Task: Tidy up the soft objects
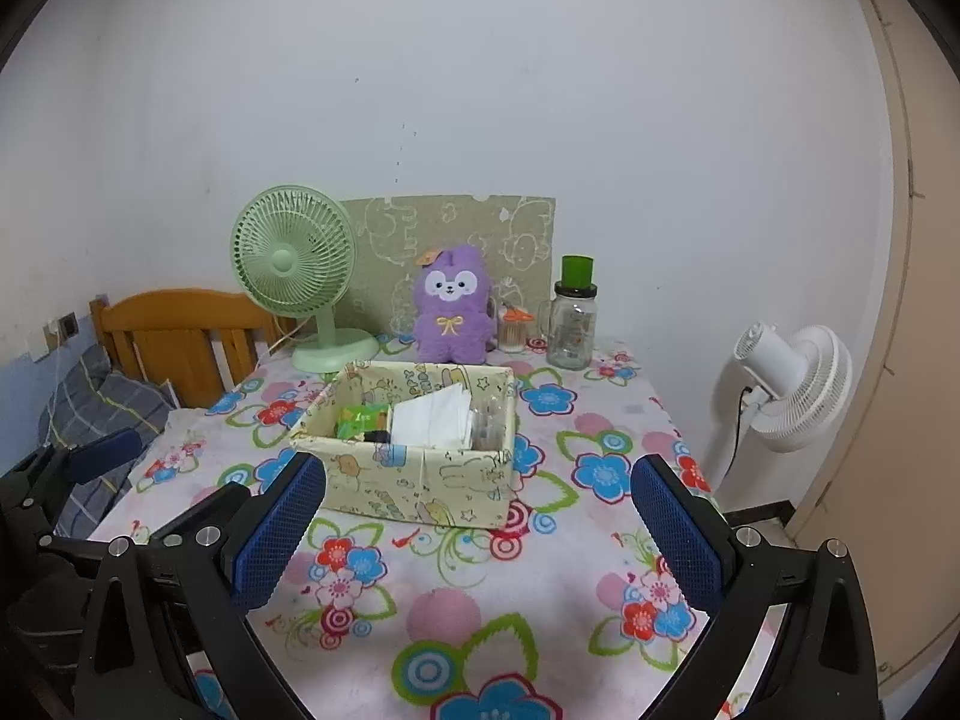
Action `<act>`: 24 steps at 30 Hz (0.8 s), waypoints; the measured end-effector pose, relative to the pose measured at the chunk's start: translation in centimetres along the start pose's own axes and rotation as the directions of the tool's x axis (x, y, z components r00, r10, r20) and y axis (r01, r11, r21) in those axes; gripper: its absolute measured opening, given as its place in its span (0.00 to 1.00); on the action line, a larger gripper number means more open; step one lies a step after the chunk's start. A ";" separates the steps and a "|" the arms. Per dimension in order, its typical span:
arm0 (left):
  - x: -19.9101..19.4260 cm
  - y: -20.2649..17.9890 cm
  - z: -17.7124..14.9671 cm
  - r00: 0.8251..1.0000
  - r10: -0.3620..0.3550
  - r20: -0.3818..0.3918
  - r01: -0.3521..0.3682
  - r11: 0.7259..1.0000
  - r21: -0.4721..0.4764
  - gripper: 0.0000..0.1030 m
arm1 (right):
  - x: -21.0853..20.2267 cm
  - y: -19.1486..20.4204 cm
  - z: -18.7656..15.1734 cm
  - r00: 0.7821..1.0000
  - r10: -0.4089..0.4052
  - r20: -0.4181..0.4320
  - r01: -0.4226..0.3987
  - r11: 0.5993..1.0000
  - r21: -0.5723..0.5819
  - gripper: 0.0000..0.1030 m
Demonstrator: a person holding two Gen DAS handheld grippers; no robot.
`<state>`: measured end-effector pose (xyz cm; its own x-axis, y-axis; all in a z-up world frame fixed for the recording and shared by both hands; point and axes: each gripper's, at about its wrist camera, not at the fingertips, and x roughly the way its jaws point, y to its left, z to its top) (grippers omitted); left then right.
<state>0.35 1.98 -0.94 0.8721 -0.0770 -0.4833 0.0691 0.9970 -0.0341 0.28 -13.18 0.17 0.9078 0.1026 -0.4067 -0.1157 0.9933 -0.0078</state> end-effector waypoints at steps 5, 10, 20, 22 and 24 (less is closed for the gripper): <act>-2.2 0.1 -1.0 1.000 0.011 0.027 -0.012 1.000 0.008 1.00 | -1.7 -1.0 -1.0 1.000 -0.007 0.011 0.006 0.999 0.044 1.00; -3.5 0.6 -1.4 0.999 0.006 0.045 -0.004 1.000 -0.031 1.00 | -2.7 -1.9 -2.2 1.000 -0.022 0.002 0.022 0.997 0.073 1.00; -4.6 0.5 -2.0 0.998 0.017 0.060 -0.015 1.000 -0.023 1.00 | -4.1 -2.1 -3.5 0.999 -0.038 0.010 0.037 0.997 0.065 1.00; -4.7 0.6 -2.0 0.998 0.011 0.065 -0.009 1.000 -0.025 1.00 | -4.3 -2.0 -3.5 0.999 -0.033 0.017 0.032 0.998 0.063 1.00; -4.9 0.6 -1.9 0.997 -0.004 0.075 0.006 0.999 -0.034 1.00 | -4.6 -2.0 -3.4 0.999 -0.028 0.027 0.027 0.998 0.062 1.00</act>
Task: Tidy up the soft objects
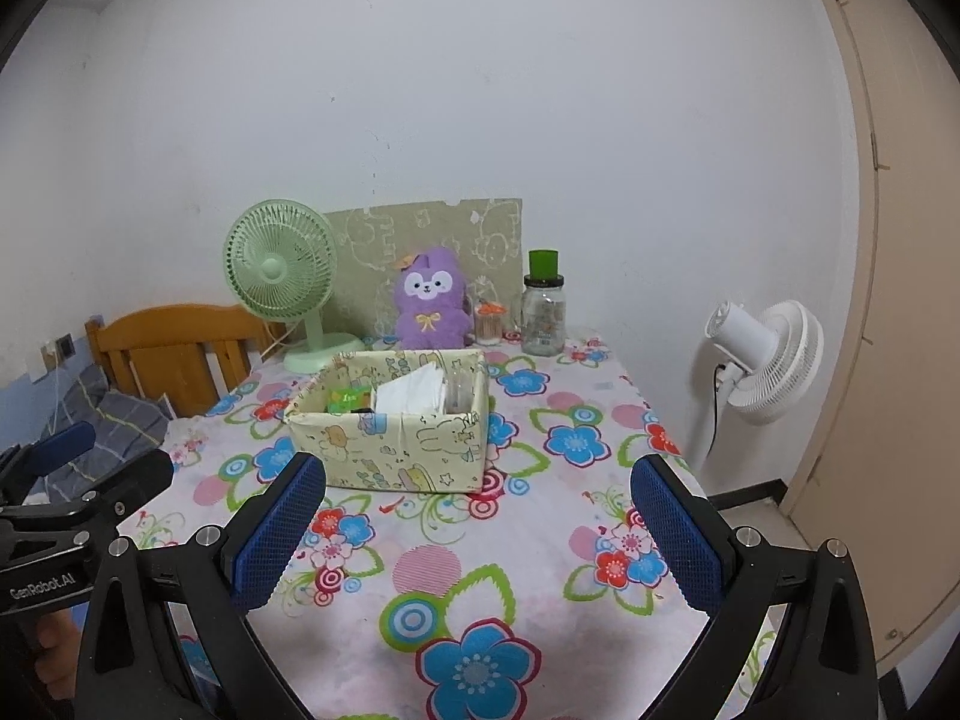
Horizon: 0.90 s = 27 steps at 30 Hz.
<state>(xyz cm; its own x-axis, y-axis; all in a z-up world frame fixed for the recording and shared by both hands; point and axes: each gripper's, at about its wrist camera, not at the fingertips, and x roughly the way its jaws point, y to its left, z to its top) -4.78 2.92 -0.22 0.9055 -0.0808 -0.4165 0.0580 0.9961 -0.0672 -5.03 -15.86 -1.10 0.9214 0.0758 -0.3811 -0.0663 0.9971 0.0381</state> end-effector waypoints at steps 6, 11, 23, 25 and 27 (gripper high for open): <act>-0.1 -0.7 0.0 1.000 -0.019 0.005 0.019 1.000 0.016 1.00 | -0.4 -0.2 0.1 1.000 0.002 0.021 -0.002 1.000 0.010 1.00; 0.0 -0.6 -0.1 1.000 0.017 0.001 -0.017 1.000 0.017 1.00 | -0.5 -0.2 0.1 1.000 0.006 0.018 -0.006 1.000 0.009 1.00; -0.5 0.0 0.0 1.000 0.006 0.021 -0.006 1.000 -0.011 1.00 | -0.4 -0.2 0.0 1.000 0.019 0.019 -0.019 1.000 0.013 1.00; -0.4 0.1 0.0 1.000 0.003 0.020 -0.002 1.000 -0.013 1.00 | -0.4 -0.3 0.0 1.000 0.014 0.019 -0.015 1.000 0.017 1.00; -0.4 0.1 -0.1 1.000 0.011 0.017 -0.011 1.000 -0.010 1.00 | -0.4 -0.3 0.0 1.000 0.010 0.019 -0.011 1.000 0.021 1.00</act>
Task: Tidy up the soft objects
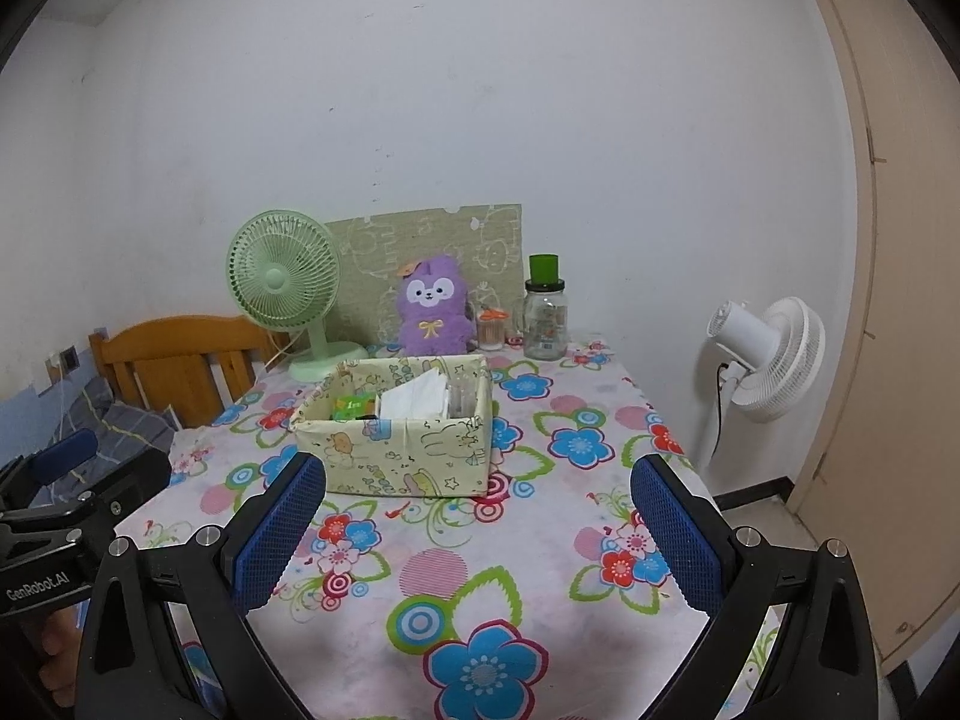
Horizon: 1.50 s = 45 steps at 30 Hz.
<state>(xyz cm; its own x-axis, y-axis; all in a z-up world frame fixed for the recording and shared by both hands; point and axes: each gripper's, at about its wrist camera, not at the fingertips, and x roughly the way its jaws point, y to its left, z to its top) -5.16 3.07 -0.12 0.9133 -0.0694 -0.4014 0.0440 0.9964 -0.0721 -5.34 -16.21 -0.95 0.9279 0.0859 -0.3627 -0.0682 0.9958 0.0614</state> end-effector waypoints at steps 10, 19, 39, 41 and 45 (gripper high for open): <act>-0.2 0.1 0.0 1.000 -0.004 0.004 0.004 1.000 -0.002 1.00 | -0.1 0.0 0.0 1.000 0.001 0.001 -0.001 1.000 0.008 1.00; -0.2 0.1 -0.1 1.000 0.000 0.002 0.000 1.000 -0.003 1.00 | -0.1 0.3 0.0 1.000 0.003 -0.005 -0.003 1.000 0.002 1.00; 0.0 -0.1 0.0 1.000 0.000 -0.002 0.000 1.000 0.012 1.00 | -0.6 0.3 0.3 1.000 0.011 0.012 -0.011 1.000 0.003 1.00; 0.0 -0.1 0.0 1.000 0.001 -0.002 -0.001 1.000 0.012 1.00 | -0.7 0.3 0.3 1.000 0.014 0.014 -0.015 1.000 0.004 1.00; 0.0 -0.2 0.1 1.000 -0.001 -0.002 0.001 1.000 0.016 1.00 | -0.8 0.3 0.4 1.000 0.016 0.015 -0.016 1.000 0.004 1.00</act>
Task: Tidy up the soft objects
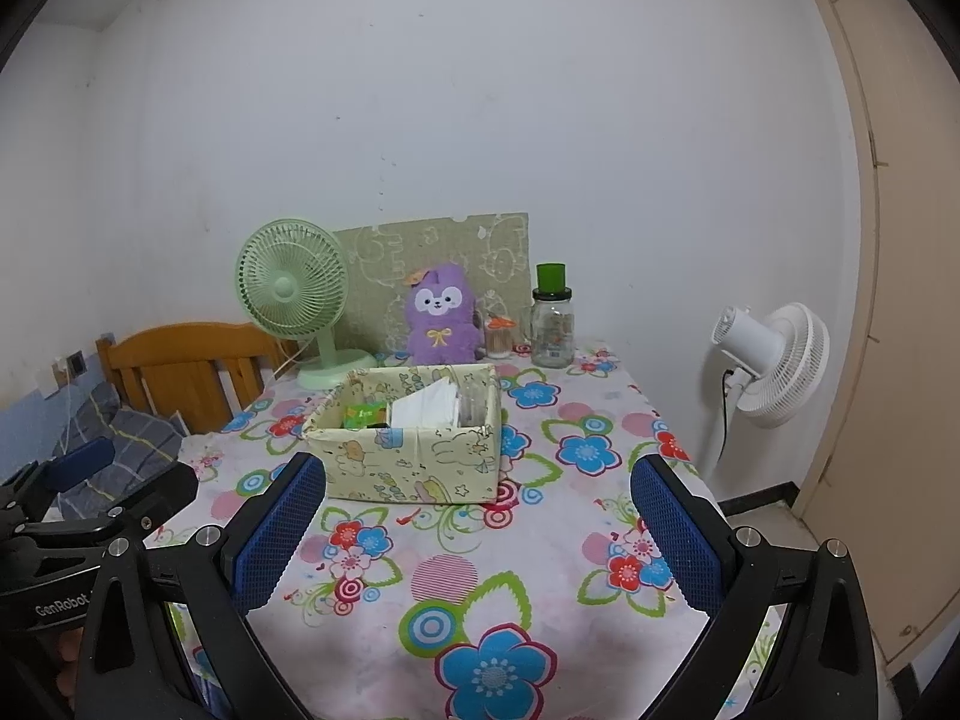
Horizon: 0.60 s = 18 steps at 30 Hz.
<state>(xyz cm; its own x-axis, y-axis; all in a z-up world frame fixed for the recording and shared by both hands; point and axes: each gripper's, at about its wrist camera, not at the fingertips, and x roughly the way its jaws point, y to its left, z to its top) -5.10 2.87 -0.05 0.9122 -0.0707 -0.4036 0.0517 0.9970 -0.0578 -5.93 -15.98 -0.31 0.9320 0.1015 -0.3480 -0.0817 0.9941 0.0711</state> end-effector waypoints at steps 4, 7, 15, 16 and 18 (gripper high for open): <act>0.0 -0.1 0.0 1.000 0.001 -0.001 -0.001 1.000 0.004 1.00 | -0.1 0.0 0.0 1.000 0.004 0.003 -0.004 1.000 0.001 1.00; 0.0 -0.2 0.0 1.000 -0.001 -0.001 0.001 1.000 0.009 1.00 | -0.1 0.0 0.0 1.000 0.008 0.004 -0.008 1.000 0.005 1.00; 0.0 -0.3 0.0 1.000 0.000 -0.001 0.000 1.000 0.014 1.00 | -0.1 -0.2 0.1 1.000 0.009 0.007 -0.009 1.000 0.013 1.00; 0.0 -0.3 0.0 1.000 -0.001 -0.001 0.001 1.000 0.016 1.00 | -0.2 -0.1 0.0 1.000 0.009 0.007 -0.009 1.000 0.013 1.00; 0.0 -0.3 0.0 1.000 -0.004 -0.001 0.004 1.000 0.016 1.00 | -0.2 -0.2 0.1 1.000 0.010 0.008 -0.010 1.000 0.018 1.00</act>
<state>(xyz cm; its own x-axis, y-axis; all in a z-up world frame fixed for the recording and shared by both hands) -5.14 2.58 -0.05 0.9115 -0.0743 -0.4045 0.0614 0.9971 -0.0448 -6.10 -16.21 -0.18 0.9341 0.1107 -0.3394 -0.0843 0.9922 0.0917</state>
